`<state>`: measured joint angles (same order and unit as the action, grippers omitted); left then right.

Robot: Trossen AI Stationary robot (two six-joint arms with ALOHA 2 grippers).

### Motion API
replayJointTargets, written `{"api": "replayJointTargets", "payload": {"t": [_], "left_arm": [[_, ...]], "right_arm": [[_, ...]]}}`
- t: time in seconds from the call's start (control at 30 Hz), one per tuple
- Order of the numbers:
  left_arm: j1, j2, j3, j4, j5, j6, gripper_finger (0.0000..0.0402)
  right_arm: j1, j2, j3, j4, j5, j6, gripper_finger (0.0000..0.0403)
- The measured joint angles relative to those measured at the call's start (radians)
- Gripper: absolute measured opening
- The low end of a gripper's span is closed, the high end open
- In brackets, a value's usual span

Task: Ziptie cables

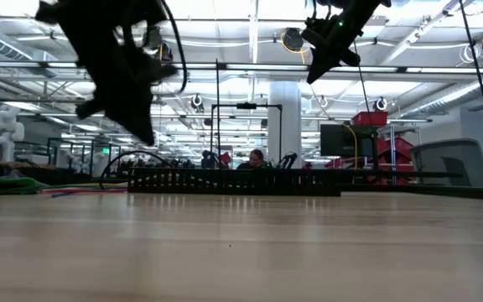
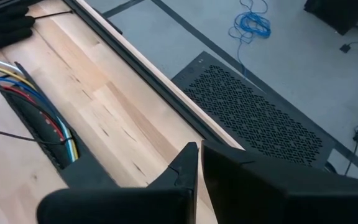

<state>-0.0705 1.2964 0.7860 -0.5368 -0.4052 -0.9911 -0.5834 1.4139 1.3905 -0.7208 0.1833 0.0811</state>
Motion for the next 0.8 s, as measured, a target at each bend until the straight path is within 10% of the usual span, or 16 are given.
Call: {"api": "replayJointTargets", "payload": {"t": [0.8], "left_arm": [[0.091, 0.241, 0.048, -0.46, -0.198, -0.182, 0.0]], "right_arm": [[0.003, 0.0, 0.0, 0.013, 0.0, 0.008, 0.0018]]}}
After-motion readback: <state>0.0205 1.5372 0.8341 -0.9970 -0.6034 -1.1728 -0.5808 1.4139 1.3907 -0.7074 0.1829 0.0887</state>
